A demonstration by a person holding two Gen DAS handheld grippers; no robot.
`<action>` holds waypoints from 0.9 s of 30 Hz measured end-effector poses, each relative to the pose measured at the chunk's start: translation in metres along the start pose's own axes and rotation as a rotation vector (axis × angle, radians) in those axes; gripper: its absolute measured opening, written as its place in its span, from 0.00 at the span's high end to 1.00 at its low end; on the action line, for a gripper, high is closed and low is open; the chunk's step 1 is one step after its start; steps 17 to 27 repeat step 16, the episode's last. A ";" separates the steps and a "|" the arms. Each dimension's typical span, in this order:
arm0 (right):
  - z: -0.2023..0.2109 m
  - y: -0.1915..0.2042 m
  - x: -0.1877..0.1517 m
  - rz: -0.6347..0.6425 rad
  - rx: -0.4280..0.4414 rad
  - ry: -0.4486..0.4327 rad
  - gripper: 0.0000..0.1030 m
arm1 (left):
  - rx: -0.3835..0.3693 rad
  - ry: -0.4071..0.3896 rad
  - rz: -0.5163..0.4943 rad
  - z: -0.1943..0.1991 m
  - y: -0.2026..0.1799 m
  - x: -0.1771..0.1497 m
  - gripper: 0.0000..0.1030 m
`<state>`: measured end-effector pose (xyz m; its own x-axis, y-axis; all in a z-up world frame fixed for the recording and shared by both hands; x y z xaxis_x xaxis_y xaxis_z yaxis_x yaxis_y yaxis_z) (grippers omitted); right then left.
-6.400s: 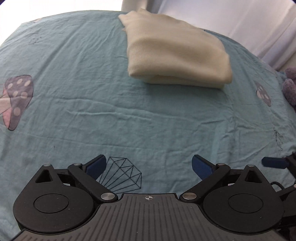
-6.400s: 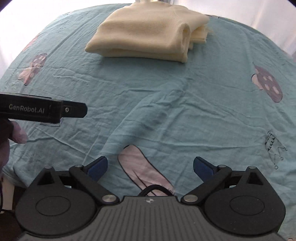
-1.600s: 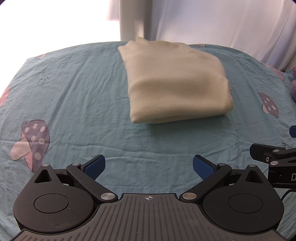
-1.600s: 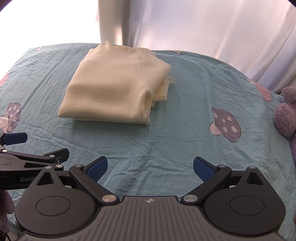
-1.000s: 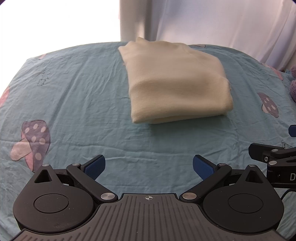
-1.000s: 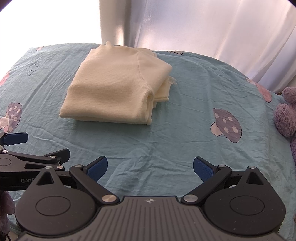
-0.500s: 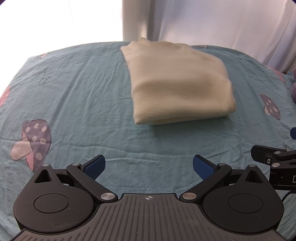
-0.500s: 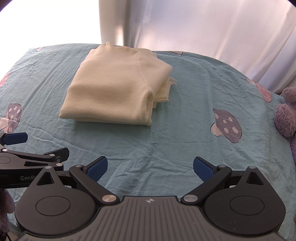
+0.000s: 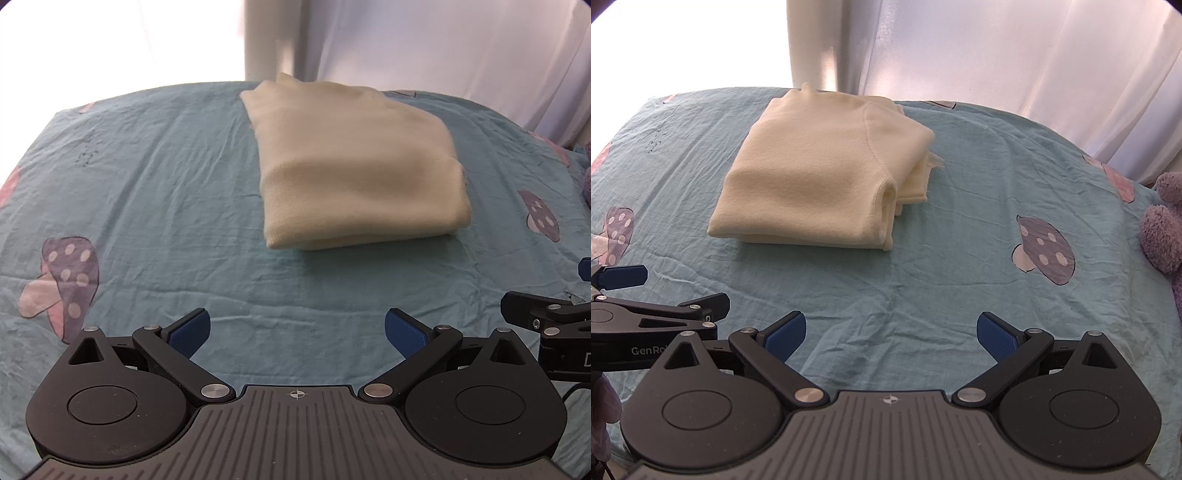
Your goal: Fold small clothes
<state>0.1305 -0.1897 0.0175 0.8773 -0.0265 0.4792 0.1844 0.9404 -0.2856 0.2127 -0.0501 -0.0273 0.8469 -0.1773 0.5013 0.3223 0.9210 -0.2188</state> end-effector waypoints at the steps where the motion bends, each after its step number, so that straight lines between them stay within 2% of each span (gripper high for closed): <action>1: 0.000 -0.001 0.000 0.000 0.001 -0.001 0.04 | 0.000 -0.002 -0.001 0.000 -0.001 0.000 0.00; 27: -0.004 -0.006 0.001 -0.008 0.005 0.000 0.04 | -0.027 0.006 0.015 -0.004 -0.003 -0.001 0.00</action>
Point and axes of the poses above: each gripper's, at about its wrist camera, not at the fingertips, and z roughly against the way its jaws point, y to its left, x to its top, the point moved 2 cm from there along -z, roughly the way its jaws point, and after that the axes turned 15 degrees about -x, right-handed, at the moved point
